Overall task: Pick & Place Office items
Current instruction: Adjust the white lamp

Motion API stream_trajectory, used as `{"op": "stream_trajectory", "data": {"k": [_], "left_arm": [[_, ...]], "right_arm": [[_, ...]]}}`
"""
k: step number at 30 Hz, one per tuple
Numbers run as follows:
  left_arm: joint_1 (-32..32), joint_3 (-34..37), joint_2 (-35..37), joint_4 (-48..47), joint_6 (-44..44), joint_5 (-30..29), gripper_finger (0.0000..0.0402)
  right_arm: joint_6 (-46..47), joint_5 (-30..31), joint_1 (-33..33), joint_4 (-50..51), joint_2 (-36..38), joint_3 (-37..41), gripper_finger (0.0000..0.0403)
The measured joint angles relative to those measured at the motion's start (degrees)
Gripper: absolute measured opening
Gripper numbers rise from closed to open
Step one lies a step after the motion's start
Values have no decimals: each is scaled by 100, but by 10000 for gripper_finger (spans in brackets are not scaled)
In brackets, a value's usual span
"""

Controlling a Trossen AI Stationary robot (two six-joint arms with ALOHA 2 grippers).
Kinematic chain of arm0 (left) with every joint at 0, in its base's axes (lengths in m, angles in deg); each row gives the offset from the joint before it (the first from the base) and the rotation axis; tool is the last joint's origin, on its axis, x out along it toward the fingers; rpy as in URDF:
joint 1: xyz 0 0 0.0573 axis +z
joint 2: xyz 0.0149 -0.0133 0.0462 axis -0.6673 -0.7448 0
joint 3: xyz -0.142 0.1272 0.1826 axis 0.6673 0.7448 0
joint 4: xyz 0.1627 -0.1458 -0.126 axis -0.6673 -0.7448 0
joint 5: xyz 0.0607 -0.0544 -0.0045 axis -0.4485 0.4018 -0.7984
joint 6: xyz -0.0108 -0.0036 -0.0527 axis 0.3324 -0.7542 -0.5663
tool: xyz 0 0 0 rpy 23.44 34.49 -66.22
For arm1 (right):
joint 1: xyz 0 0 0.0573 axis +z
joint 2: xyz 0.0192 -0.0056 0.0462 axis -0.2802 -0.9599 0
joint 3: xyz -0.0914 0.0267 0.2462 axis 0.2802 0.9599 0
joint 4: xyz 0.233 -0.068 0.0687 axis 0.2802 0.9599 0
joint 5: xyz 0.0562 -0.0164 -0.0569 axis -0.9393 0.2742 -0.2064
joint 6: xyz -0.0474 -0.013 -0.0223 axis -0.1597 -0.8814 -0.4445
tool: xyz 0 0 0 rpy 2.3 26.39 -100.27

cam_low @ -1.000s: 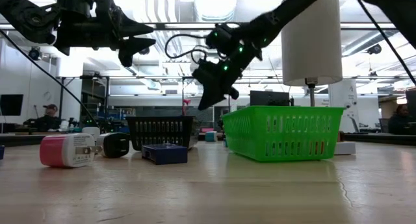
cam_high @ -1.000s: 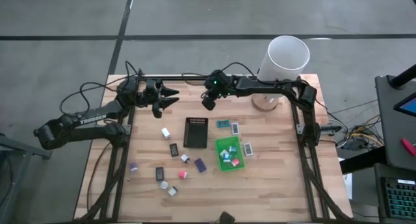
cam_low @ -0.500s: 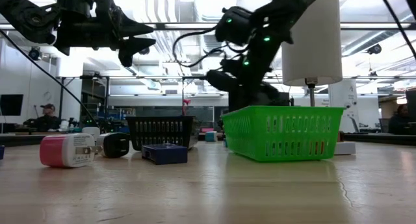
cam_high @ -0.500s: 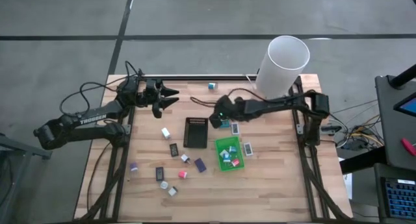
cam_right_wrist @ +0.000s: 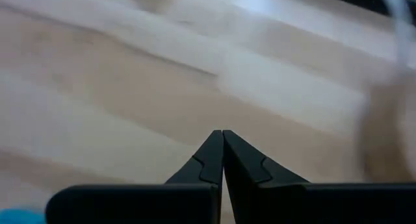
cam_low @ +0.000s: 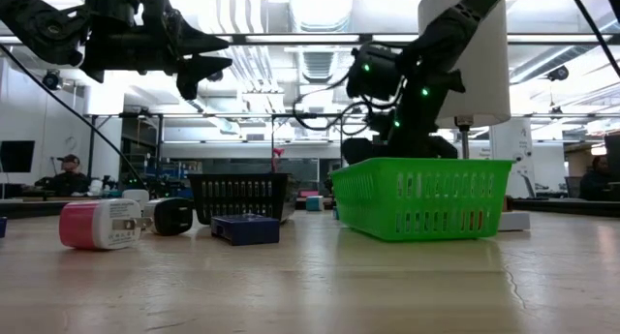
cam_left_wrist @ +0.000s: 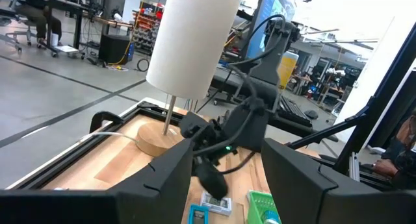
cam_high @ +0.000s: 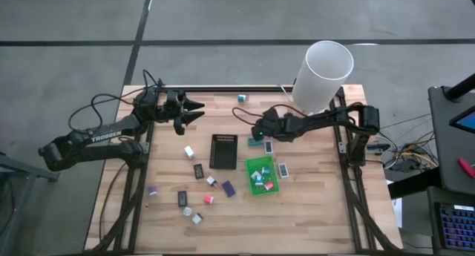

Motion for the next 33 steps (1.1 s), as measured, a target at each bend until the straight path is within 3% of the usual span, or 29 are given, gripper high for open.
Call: {"op": "stream_trajectory", "data": {"k": [3,9,15,25,33], "left_arm": [[0,1,0,0,0,1,190],[0,2,0,0,0,1,190],[0,2,0,0,0,2,190],[4,2,0,0,0,0,190],[4,1,0,0,0,2,190]], "right_arm": [[366,135,-59,333,8,26,8],[321,-187,-431,316,-91,124,8],[29,-908,-996,325,-103,127,8],[-51,-1005,-1436,381,-96,47,8],[100,-1094,-1757,1056,-161,25,8]]}}
